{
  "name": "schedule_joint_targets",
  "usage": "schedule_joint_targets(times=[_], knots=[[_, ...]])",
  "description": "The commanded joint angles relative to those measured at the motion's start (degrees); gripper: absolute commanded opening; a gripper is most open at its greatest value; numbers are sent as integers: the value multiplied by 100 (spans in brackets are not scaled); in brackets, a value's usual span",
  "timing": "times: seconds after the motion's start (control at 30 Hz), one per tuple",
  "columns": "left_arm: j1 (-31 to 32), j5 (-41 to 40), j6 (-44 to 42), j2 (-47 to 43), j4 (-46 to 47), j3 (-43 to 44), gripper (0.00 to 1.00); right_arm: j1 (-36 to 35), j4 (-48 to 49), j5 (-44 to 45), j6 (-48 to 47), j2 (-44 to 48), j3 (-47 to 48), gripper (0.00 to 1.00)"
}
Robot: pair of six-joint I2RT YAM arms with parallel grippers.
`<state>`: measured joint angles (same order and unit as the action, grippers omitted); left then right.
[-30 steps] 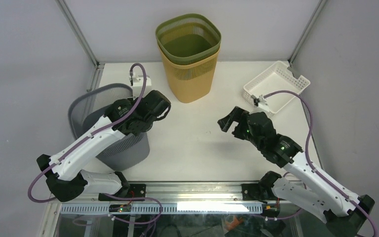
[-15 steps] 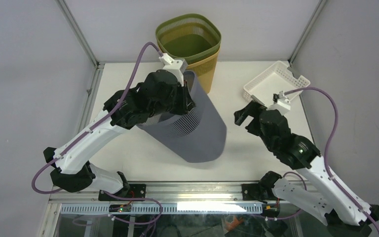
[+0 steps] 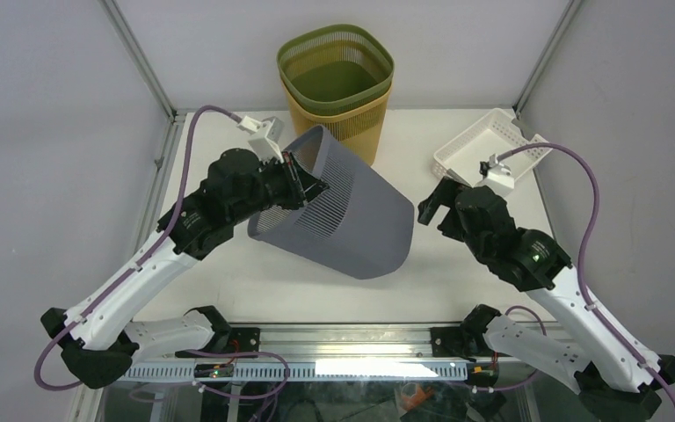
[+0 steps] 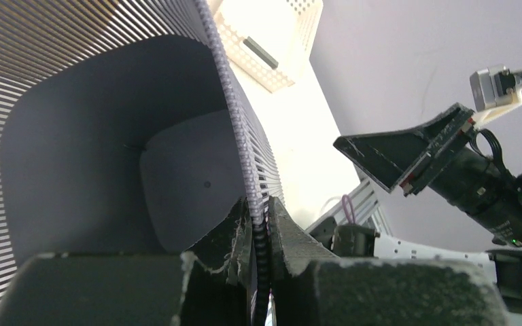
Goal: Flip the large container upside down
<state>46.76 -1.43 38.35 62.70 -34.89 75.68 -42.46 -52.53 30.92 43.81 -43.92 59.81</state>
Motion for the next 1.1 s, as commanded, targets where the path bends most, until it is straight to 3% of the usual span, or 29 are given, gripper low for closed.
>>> schedule_joint_targets(times=[0.0, 0.17, 0.4, 0.57, 0.8, 0.97, 1.07], knots=[[-379, 206, 188, -454, 1169, -898, 0, 8, 17, -271, -61, -209, 466, 99], [-927, 372, 377, -764, 1339, -1929, 0, 9, 291, -888, -79, -222, 388, 99], [-1021, -16, 684, -1089, 1600, -2927, 0, 12, 118, -1607, 276, -170, 42, 99], [-1028, -139, 567, -1120, 1436, -3226, 49, 22, 543, -2142, 279, -39, -581, 99], [-1021, -480, 172, -1029, 665, -2941, 72, 370, 587, -2171, -107, -229, -487, 99], [-1021, -688, -89, -1037, 126, -2430, 97, 1056, 580, -2291, -496, -295, -44, 99], [-1022, -847, -159, -932, -70, -2195, 99, 1501, 736, -2810, -673, -749, 337, 99]])
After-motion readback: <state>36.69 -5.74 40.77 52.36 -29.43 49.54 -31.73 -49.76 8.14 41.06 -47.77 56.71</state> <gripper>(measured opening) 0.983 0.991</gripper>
